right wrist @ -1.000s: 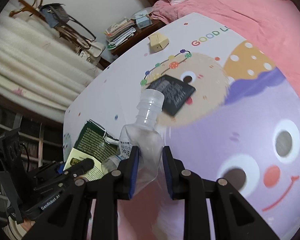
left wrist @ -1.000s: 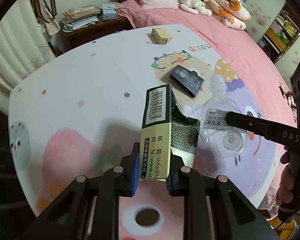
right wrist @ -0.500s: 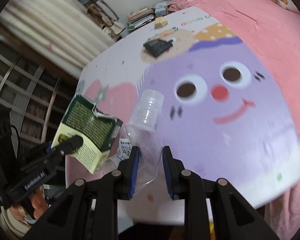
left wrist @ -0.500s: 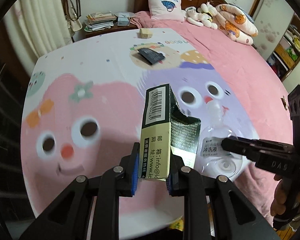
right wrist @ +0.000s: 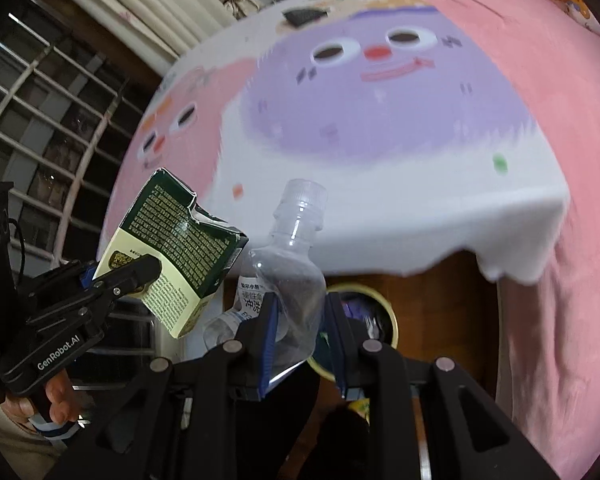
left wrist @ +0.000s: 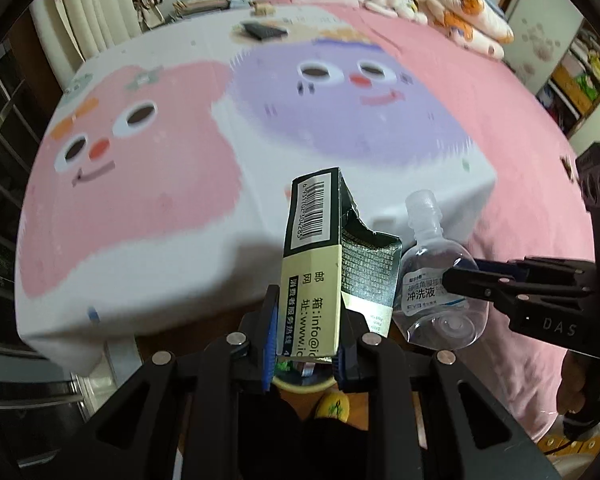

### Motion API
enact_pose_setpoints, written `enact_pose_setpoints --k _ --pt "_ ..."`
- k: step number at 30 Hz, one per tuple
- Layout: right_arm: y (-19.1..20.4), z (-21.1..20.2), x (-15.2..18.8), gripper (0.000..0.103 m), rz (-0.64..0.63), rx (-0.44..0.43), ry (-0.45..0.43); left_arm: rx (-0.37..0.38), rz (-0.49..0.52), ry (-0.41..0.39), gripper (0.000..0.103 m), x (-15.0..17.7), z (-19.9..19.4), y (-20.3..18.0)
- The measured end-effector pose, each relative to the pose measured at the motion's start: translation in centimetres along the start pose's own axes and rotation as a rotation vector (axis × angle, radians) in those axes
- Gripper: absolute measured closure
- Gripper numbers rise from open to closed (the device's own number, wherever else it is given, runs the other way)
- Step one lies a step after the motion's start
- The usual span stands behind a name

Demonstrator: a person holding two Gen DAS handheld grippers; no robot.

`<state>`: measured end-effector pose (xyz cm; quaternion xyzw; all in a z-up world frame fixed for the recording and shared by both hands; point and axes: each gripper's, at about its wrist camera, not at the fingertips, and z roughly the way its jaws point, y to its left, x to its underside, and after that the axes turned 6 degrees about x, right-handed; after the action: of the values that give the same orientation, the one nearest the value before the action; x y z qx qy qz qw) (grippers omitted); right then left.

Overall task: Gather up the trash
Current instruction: 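Carry both items over the trash bin and open both tools to drop them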

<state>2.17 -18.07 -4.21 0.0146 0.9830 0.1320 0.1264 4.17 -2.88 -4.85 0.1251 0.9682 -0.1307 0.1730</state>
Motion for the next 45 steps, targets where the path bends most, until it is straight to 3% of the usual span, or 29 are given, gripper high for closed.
enact_pose_setpoints --k 7,13,20,26,27,29,30,31,37,45 --pt "-0.2 4.2 4.9 0.079 0.002 0.055 0.078 -0.007 0.021 0.081 0.083 4.3 3.7 0.0" --pt "-0.9 11.3 8.4 0.079 0.028 0.126 0.139 -0.020 0.062 0.130 0.082 7.3 9.3 1.0" --pt "-3.1 21.6 11.5 0.079 0.090 0.194 0.185 -0.015 0.070 0.203 0.082 10.6 18.6 2.9" --pt "-5.0 27.4 12.7 0.078 0.163 0.207 0.209 -0.013 0.069 0.229 0.078 11.8 23.9 3.6" --pt "-5.4 27.8 12.7 0.078 0.175 0.206 0.206 -0.008 0.064 0.229 0.073 11.9 24.5 3.8" --pt "-5.6 28.5 12.7 0.076 0.189 0.203 0.198 -0.003 0.055 0.242 0.046 12.0 25.3 4.1" --pt "-5.6 28.7 12.7 0.068 0.193 0.206 0.194 0.001 0.045 0.243 0.028 12.1 25.6 4.2" --pt "-5.8 28.9 12.6 0.059 0.199 0.207 0.187 0.000 0.036 0.237 0.023 12.1 25.7 4.1" --pt "-6.1 27.8 12.5 0.057 0.225 0.197 0.160 -0.021 0.012 0.231 0.023 12.5 25.3 5.3" --pt "-5.4 24.2 12.2 0.057 0.239 0.180 0.112 -0.004 -0.013 0.152 0.023 11.5 20.4 5.8"
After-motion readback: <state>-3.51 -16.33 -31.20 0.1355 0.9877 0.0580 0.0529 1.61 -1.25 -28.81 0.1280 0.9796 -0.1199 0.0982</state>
